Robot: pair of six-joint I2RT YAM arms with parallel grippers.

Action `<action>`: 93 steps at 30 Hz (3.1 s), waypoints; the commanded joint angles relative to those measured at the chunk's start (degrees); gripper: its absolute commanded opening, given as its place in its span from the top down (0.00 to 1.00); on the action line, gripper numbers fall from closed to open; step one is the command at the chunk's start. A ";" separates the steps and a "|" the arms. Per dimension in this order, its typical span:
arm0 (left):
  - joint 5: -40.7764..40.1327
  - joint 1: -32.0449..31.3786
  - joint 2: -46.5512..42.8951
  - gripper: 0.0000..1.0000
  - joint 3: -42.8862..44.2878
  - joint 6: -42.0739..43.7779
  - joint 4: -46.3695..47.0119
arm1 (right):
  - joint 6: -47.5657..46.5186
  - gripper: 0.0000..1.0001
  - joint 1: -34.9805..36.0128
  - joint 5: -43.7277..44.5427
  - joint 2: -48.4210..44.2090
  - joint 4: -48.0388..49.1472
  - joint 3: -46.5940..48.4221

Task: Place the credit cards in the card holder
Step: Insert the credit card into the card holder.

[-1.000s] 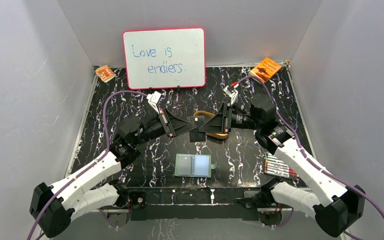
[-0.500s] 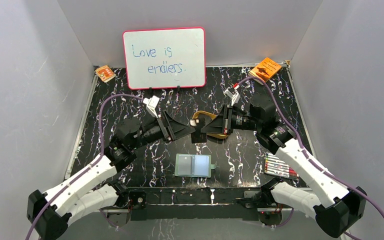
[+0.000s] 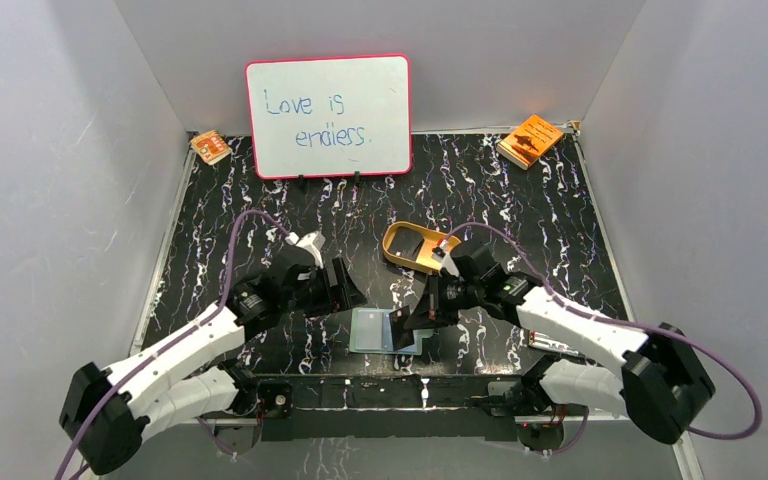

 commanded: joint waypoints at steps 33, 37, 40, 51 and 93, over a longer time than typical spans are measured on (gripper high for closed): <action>-2.65 -0.22 11.64 0.46 -6.77 -0.40 -0.35 | 1.37 1.00 1.56 2.40 19.28 18.56 -1.69; -2.21 -0.23 12.37 0.47 -7.23 -0.50 0.05 | 1.38 1.00 1.53 2.21 19.53 19.12 -1.64; -1.84 -0.23 13.01 0.48 -7.49 -0.35 0.43 | 1.07 1.00 1.55 1.91 20.14 19.46 -1.59; 0.37 -0.23 16.75 0.61 -7.87 0.14 2.60 | 0.81 1.00 1.73 2.25 18.63 21.32 -2.06; 1.80 -0.22 20.84 0.88 -8.48 0.80 4.64 | 0.62 1.00 3.55 3.59 24.60 24.76 -2.21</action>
